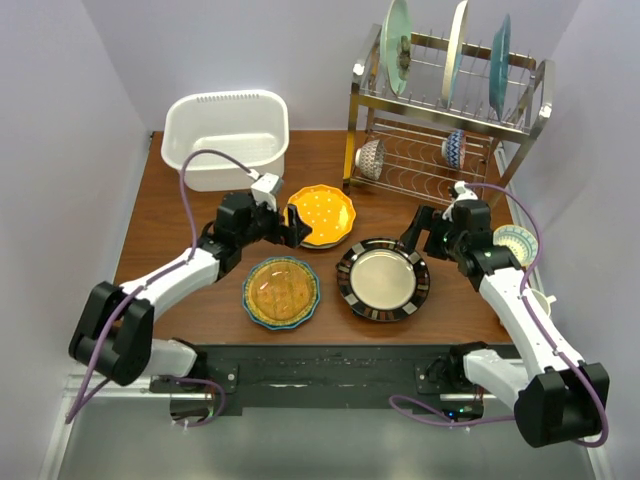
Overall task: Place the plates into the plastic bin on the countertop
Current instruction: Pick up the plate at the center of the board.
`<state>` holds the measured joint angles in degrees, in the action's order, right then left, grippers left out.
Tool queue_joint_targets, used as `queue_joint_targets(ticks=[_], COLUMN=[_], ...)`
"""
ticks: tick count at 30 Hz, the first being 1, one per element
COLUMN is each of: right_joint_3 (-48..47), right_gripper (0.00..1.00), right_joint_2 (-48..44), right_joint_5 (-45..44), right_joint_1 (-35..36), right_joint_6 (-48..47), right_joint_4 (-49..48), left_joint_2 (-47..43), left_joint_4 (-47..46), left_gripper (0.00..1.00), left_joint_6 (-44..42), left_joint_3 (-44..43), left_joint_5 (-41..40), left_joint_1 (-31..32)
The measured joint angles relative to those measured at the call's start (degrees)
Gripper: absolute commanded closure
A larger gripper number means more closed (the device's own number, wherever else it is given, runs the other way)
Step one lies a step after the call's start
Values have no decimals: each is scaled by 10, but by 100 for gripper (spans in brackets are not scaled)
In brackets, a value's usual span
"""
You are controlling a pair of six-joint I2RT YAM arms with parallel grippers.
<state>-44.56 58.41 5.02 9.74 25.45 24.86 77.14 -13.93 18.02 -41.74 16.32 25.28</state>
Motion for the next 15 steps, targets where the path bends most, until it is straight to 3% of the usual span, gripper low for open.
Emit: queue_joint_targets(ticks=[15], right_joint_3=[0], right_gripper=[1], right_joint_2=[-7], right_joint_5=[-9], right_joint_1=[0], right_joint_6=[-6], right_joint_4=[44], left_joint_2=[81], left_joint_4=[43], left_gripper=[9], left_joint_6=[10], left_joint_3=[-95], left_joint_5=[217], left_joint_1=[9])
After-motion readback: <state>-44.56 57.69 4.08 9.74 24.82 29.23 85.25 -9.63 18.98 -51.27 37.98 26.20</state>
